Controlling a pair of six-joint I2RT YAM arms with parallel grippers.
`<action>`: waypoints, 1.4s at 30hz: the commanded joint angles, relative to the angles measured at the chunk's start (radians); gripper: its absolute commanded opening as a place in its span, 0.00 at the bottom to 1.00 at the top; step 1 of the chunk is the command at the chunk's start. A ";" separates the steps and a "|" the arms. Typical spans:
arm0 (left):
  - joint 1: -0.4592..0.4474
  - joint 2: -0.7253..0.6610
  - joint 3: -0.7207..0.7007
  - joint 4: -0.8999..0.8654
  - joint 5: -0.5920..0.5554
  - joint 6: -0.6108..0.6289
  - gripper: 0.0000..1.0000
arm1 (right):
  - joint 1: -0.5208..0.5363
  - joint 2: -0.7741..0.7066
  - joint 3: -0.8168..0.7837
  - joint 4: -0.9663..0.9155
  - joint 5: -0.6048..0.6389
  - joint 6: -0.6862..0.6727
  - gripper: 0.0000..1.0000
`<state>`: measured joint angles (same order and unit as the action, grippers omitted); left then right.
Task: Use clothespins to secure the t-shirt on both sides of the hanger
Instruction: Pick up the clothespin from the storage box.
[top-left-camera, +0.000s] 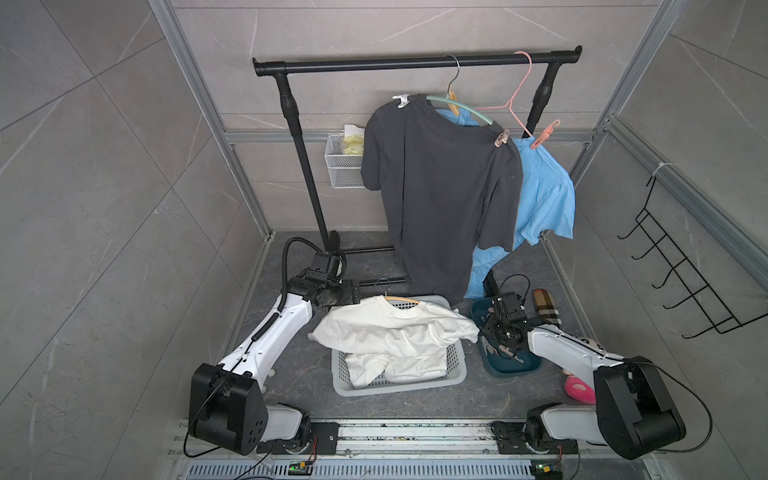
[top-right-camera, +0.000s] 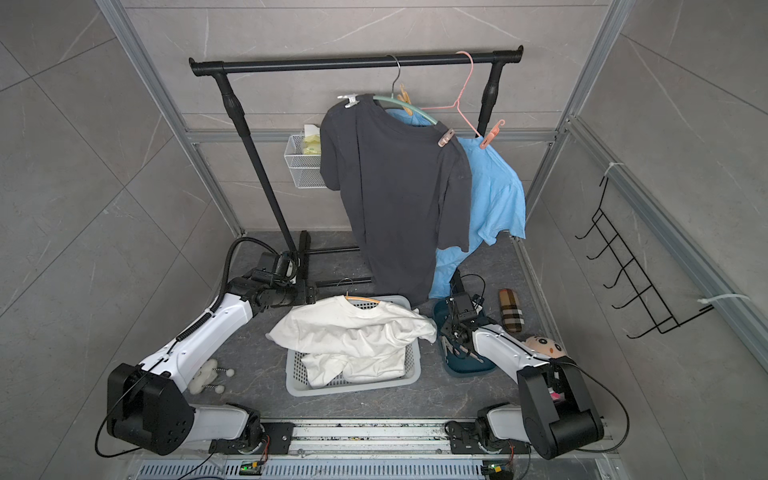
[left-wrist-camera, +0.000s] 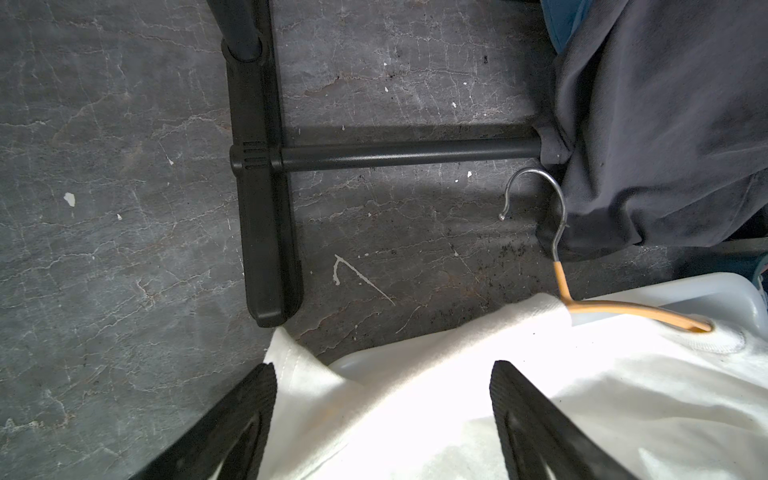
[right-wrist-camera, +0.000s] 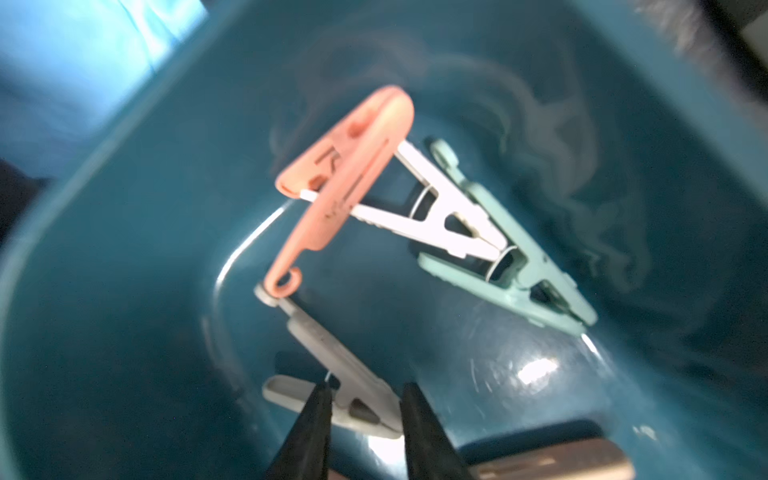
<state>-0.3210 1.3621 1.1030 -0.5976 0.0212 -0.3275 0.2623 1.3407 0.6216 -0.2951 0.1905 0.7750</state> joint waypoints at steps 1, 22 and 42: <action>-0.004 -0.032 0.009 0.019 0.011 0.021 0.84 | -0.002 0.022 0.044 -0.041 0.018 -0.050 0.37; -0.004 -0.032 0.009 0.020 0.031 0.034 0.84 | -0.004 0.135 0.068 0.004 0.085 -0.068 0.23; -0.061 -0.167 -0.073 0.177 0.223 0.096 0.81 | -0.002 -0.234 0.093 -0.260 0.153 -0.085 0.00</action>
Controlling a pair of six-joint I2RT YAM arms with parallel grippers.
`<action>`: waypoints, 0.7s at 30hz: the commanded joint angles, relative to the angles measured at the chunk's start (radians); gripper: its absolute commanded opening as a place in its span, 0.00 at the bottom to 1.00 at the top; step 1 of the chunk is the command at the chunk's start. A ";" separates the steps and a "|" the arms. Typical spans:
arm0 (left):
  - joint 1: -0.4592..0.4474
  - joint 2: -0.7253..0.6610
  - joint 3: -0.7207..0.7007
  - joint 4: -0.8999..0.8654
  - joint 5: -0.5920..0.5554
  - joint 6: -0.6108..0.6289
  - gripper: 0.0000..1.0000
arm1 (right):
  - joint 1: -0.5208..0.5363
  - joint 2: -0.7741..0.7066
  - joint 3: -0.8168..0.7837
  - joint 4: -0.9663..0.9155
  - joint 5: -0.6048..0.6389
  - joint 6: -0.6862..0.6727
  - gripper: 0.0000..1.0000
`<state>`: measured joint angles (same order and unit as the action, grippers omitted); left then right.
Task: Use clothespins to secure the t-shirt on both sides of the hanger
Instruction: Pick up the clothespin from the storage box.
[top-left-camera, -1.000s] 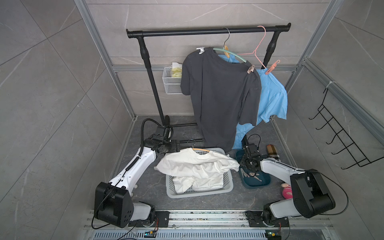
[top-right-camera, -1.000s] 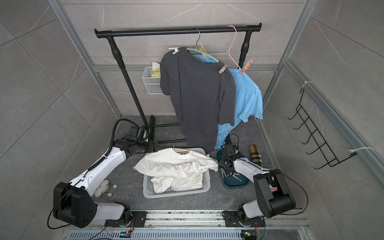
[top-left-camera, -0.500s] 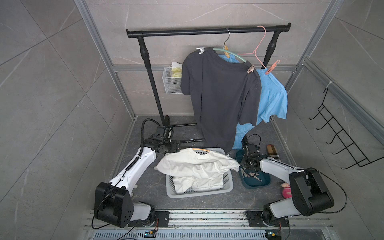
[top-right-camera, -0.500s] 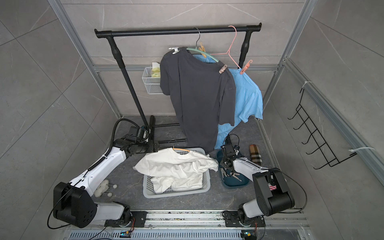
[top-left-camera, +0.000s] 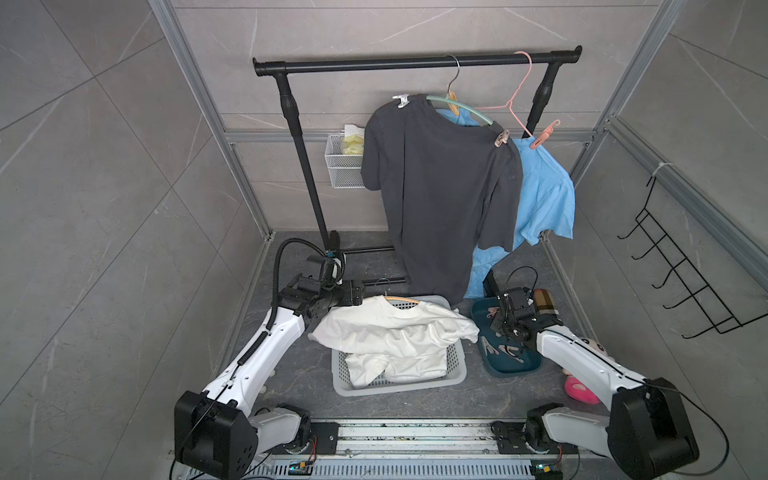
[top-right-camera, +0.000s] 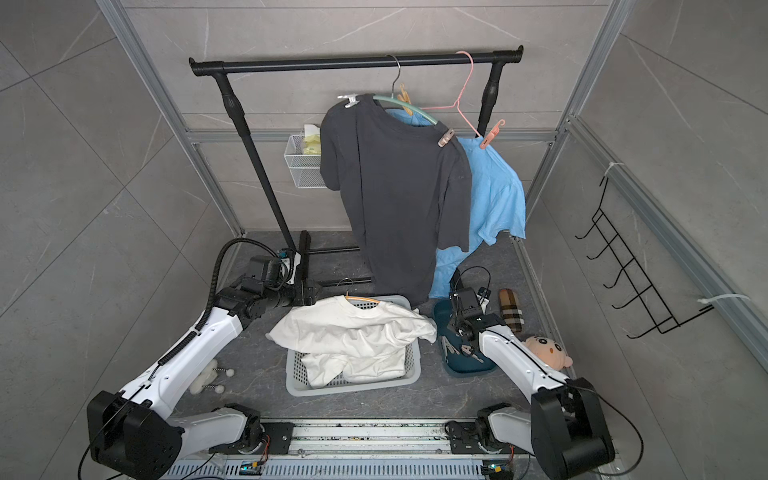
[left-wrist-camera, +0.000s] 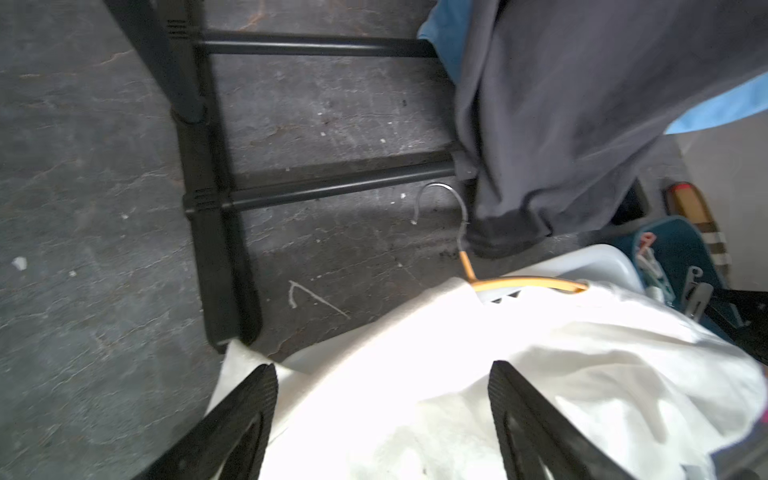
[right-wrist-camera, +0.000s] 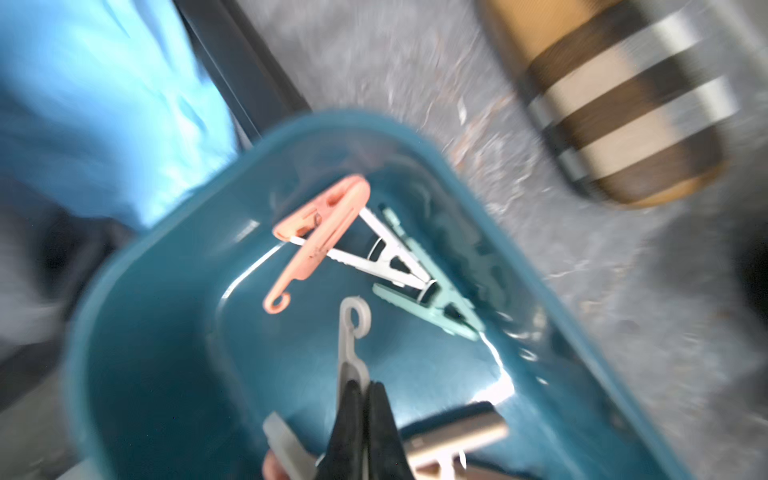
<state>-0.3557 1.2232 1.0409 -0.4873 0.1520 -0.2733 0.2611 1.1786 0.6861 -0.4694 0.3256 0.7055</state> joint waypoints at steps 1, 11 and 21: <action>-0.040 -0.038 -0.015 0.078 0.106 0.046 0.80 | -0.001 -0.104 0.039 -0.089 -0.012 -0.029 0.00; -0.251 -0.091 -0.119 0.280 0.267 0.097 0.76 | 0.280 -0.234 0.189 0.005 -0.074 0.007 0.00; -0.365 -0.130 -0.264 0.570 0.199 0.033 0.75 | 0.634 -0.104 0.301 0.305 0.054 -0.006 0.00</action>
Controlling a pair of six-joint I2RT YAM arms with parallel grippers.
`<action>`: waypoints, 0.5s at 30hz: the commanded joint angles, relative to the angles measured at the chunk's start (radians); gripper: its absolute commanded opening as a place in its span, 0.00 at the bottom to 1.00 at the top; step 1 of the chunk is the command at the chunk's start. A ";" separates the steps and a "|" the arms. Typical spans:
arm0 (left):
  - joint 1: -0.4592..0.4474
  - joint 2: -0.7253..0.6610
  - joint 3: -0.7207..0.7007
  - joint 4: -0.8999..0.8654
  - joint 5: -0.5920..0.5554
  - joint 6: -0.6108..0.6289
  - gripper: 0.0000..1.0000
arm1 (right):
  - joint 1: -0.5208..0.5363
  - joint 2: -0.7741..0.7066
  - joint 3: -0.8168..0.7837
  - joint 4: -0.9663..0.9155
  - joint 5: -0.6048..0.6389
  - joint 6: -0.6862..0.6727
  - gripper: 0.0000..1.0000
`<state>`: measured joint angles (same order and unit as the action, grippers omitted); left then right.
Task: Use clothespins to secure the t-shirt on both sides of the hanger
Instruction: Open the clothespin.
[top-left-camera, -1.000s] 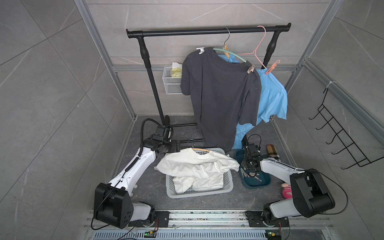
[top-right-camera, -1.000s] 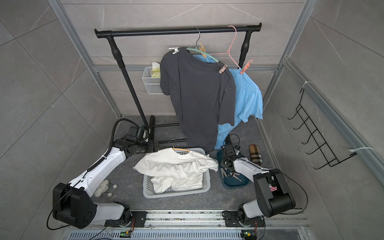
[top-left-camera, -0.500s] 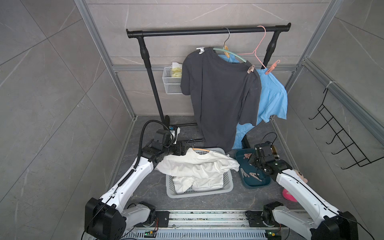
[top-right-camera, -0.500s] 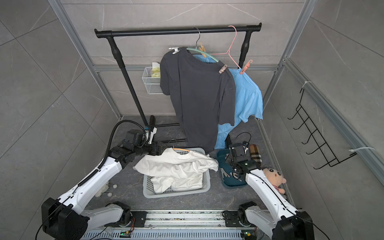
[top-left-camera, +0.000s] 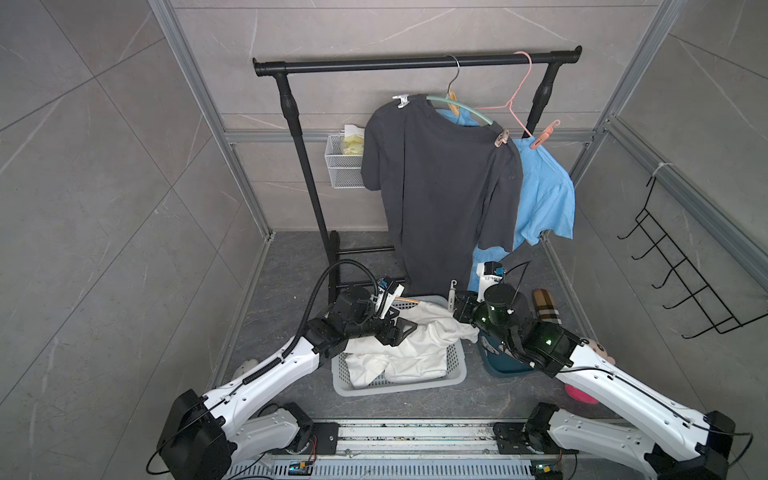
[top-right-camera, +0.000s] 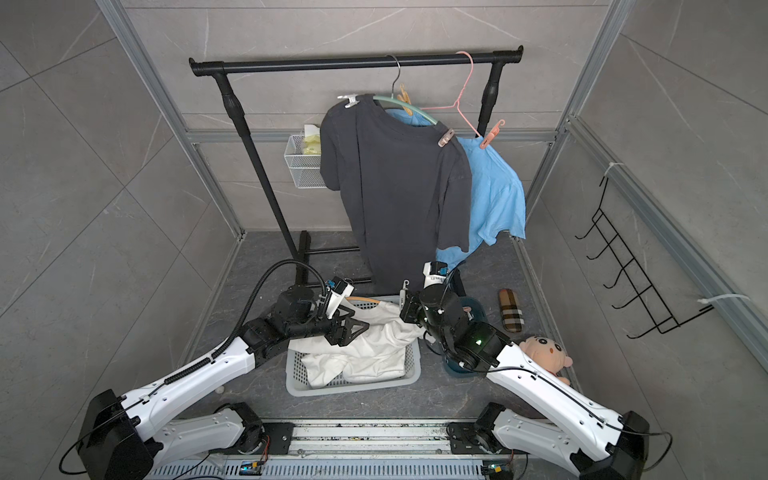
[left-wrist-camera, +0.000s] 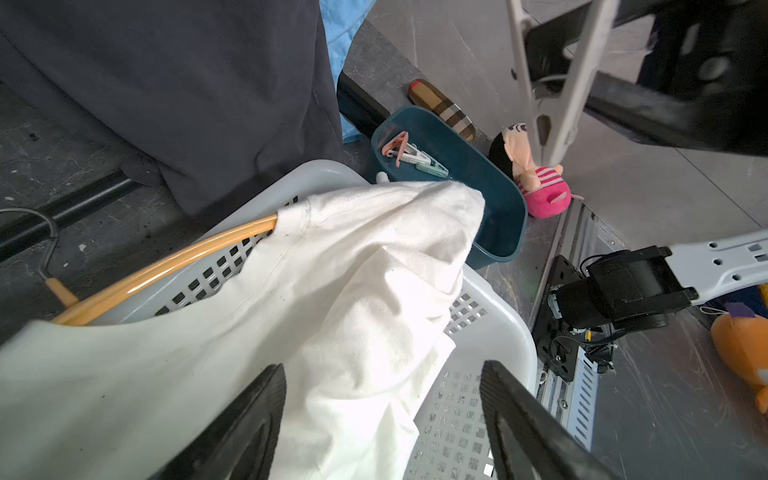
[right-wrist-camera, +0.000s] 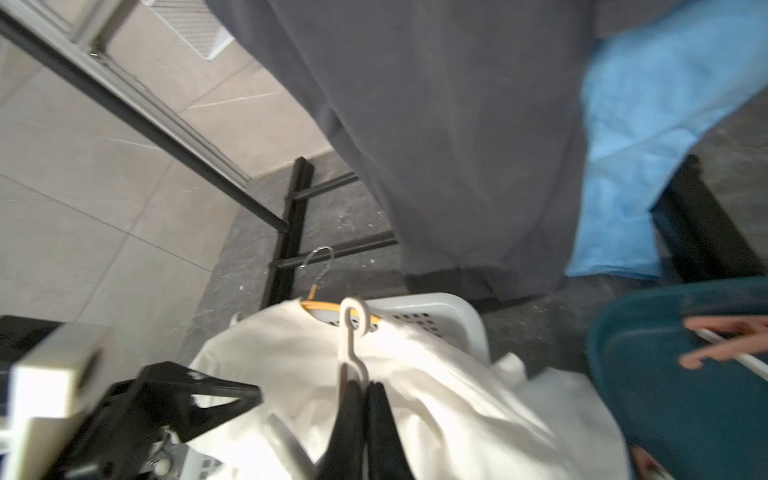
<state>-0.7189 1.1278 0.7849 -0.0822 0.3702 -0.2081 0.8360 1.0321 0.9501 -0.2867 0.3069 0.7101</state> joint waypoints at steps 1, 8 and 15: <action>-0.001 -0.038 -0.015 0.192 -0.025 -0.043 0.74 | 0.089 0.062 0.043 0.156 0.087 -0.024 0.00; -0.003 -0.092 -0.095 0.384 -0.039 -0.065 0.66 | 0.213 0.203 0.139 0.184 0.281 -0.027 0.00; -0.007 -0.141 -0.131 0.400 -0.073 0.035 0.61 | 0.239 0.288 0.191 0.183 0.337 0.003 0.00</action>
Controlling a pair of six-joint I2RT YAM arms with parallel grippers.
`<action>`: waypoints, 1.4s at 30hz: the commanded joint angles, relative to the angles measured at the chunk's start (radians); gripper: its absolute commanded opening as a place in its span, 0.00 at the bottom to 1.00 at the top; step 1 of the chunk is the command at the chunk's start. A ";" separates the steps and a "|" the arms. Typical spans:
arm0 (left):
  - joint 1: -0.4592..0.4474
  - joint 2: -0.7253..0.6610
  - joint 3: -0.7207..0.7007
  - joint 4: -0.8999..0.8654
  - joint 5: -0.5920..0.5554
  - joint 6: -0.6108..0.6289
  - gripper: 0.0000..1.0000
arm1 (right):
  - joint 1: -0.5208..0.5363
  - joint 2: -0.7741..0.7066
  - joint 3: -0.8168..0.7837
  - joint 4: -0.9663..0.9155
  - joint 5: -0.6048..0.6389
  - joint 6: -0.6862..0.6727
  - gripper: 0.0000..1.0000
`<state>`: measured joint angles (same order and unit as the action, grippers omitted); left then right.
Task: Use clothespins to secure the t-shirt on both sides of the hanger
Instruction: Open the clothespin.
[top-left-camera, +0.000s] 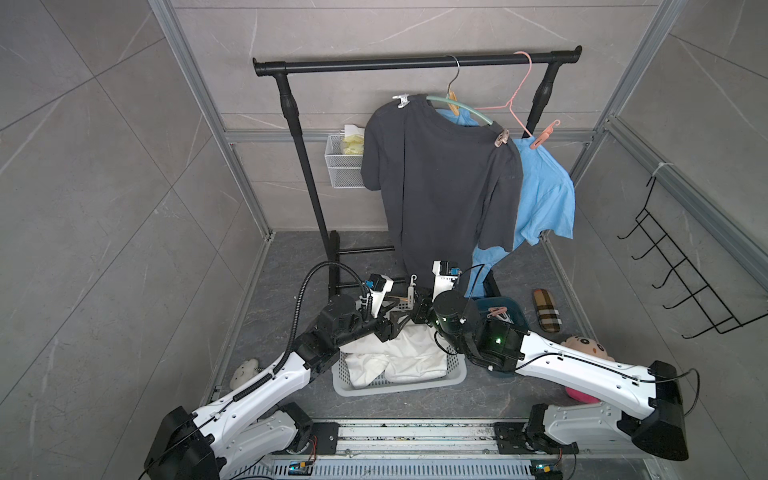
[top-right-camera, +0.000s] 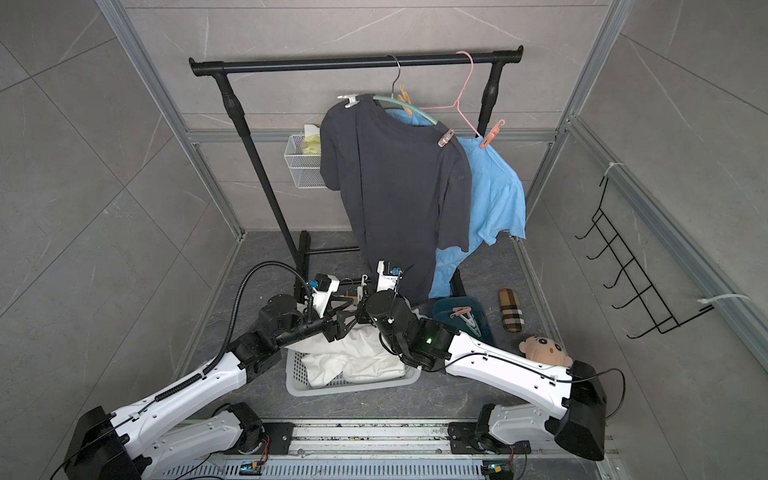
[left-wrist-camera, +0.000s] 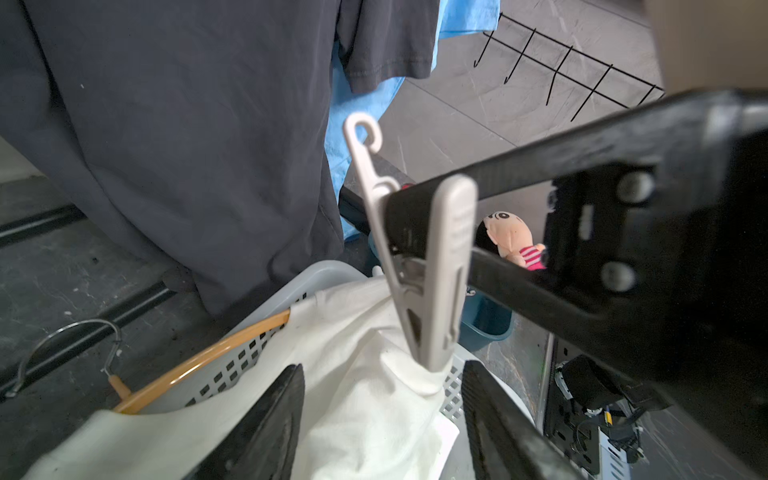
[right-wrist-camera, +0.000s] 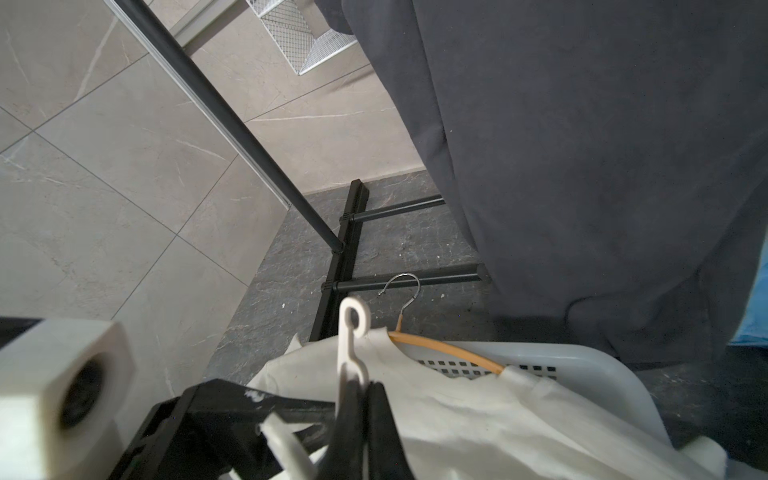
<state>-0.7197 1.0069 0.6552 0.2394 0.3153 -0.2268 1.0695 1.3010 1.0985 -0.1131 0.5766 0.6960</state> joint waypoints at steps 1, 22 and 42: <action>-0.006 -0.022 -0.003 0.078 -0.034 0.066 0.60 | 0.008 0.025 0.049 0.013 0.059 0.017 0.00; -0.006 -0.058 -0.021 0.078 -0.127 0.142 0.26 | 0.072 0.148 0.208 -0.219 0.055 0.110 0.00; -0.006 -0.155 -0.059 0.044 -0.094 0.317 0.00 | 0.014 -0.078 0.153 -0.252 -0.289 -0.238 0.62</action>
<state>-0.7261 0.8803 0.5976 0.2619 0.1940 0.0174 1.0958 1.2819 1.2739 -0.3691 0.4808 0.5827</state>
